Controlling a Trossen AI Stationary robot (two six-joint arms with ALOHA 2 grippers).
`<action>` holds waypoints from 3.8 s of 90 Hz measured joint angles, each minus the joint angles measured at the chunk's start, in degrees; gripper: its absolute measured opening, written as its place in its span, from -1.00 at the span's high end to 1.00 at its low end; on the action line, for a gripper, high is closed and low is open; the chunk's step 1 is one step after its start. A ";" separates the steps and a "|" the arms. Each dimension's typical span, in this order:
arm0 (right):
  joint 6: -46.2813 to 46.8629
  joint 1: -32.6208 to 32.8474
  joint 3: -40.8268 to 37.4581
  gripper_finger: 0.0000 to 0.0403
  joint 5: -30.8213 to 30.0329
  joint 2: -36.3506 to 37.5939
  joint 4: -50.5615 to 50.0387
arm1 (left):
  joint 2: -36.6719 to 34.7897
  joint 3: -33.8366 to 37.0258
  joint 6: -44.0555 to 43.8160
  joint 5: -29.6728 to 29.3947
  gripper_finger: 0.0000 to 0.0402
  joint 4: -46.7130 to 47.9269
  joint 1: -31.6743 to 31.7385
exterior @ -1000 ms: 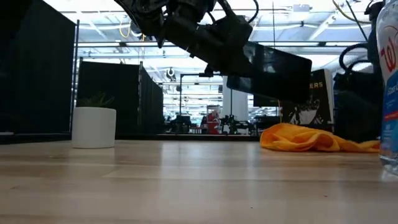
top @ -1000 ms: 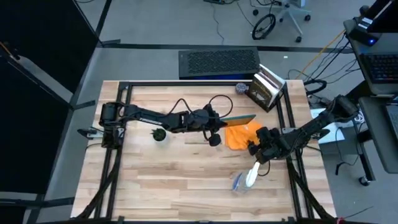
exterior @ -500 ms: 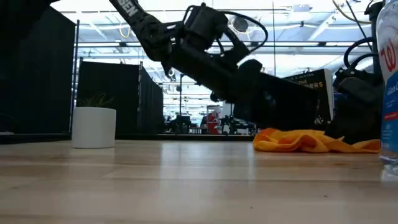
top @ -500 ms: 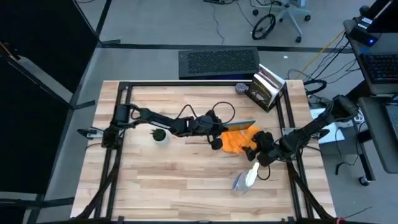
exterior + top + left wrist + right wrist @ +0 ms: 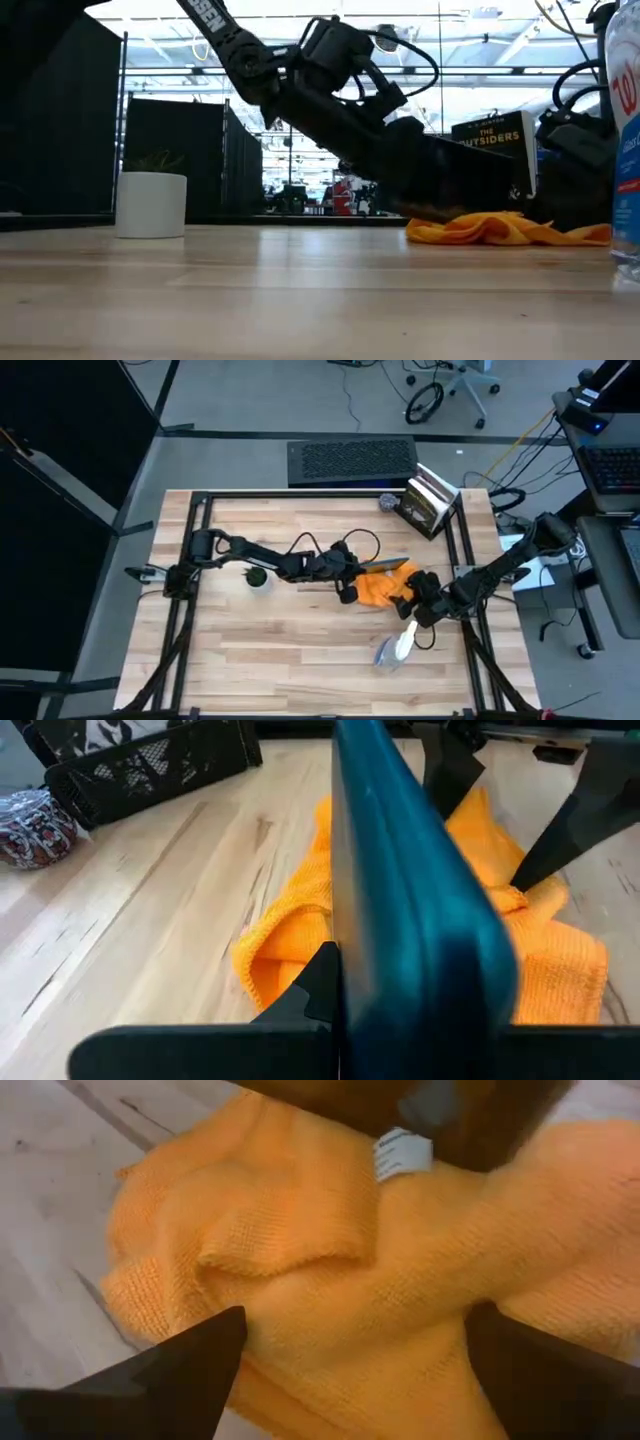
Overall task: Apply microfiber cloth
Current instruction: Wipe the blue tablet with the orange microfiber cloth
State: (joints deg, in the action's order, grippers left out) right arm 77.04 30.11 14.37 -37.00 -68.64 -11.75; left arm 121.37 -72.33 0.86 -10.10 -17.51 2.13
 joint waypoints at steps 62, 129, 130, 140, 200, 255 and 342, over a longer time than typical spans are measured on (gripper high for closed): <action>-10.82 0.07 5.73 -0.75 5.90 2.38 -8.19 | -18.46 0.52 -7.41 -9.46 0.97 26.23 -5.00; -13.35 0.55 10.64 -0.75 4.31 2.12 -14.11 | -17.58 5.51 -26.10 36.95 0.97 32.03 -9.32; -13.29 0.55 10.64 -0.75 4.30 2.13 -14.10 | -17.22 5.52 -26.11 37.37 0.97 31.56 -9.21; -13.21 0.55 10.64 -0.75 4.09 2.16 -13.78 | -14.91 5.48 -26.16 38.55 0.96 29.13 -8.46; -13.21 0.55 10.67 -0.75 3.74 2.16 -13.34 | -13.58 5.78 -25.92 35.12 0.43 29.28 -7.13; -14.96 0.55 10.71 -0.75 3.74 2.19 -13.37 | -13.58 5.78 -23.14 31.04 0.41 30.03 -6.97; -49.61 -18.23 10.75 -0.75 15.37 0.49 0.65 | -10.29 5.63 -21.49 6.85 0.41 15.81 -23.65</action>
State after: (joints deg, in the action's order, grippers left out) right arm 27.43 11.88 25.12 -21.63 -68.15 -11.10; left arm 111.08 -66.70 -20.62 -3.26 -1.70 -21.52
